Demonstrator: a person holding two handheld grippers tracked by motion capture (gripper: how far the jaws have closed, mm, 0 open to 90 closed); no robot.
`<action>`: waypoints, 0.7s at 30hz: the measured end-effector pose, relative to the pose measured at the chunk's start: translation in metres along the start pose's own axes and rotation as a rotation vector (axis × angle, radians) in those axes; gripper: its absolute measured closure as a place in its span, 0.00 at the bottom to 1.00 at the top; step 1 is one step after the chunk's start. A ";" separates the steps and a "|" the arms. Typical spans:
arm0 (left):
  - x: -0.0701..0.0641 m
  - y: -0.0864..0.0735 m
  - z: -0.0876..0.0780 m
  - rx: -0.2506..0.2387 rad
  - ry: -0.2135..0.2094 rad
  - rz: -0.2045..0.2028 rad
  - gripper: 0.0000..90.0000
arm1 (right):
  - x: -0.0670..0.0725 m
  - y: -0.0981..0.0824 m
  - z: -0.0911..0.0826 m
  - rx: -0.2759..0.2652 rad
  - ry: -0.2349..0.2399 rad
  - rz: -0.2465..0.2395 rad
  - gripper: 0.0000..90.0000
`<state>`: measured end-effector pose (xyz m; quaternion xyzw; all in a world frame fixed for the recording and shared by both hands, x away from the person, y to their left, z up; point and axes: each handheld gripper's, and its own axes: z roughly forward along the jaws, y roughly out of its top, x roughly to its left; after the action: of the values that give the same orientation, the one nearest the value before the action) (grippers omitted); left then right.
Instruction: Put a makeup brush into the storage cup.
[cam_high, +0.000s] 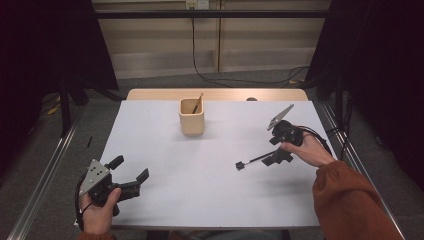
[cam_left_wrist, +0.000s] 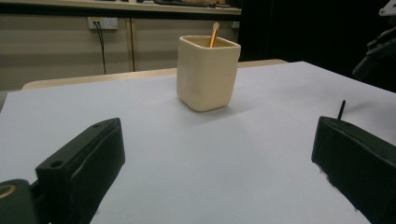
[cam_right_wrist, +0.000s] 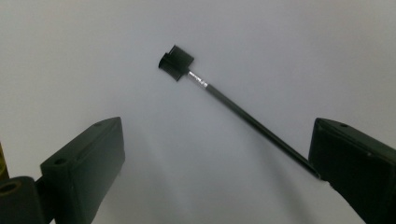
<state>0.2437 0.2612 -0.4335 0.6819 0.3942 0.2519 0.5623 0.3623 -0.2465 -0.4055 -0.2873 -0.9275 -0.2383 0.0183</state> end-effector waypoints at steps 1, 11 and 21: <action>0.000 0.000 0.000 0.001 0.002 0.000 0.03 | 0.000 0.000 0.001 0.025 0.000 -0.014 0.04; 0.000 0.000 0.001 0.005 -0.002 0.005 0.03 | 0.000 -0.003 0.007 0.145 -0.003 -0.053 0.07; -0.001 0.000 0.002 0.015 -0.009 0.014 0.03 | -0.005 -0.001 0.015 0.237 -0.039 -0.123 0.25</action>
<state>0.2449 0.2591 -0.4344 0.6900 0.3888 0.2496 0.5572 0.3673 -0.2435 -0.4202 -0.2303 -0.9652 -0.1221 0.0194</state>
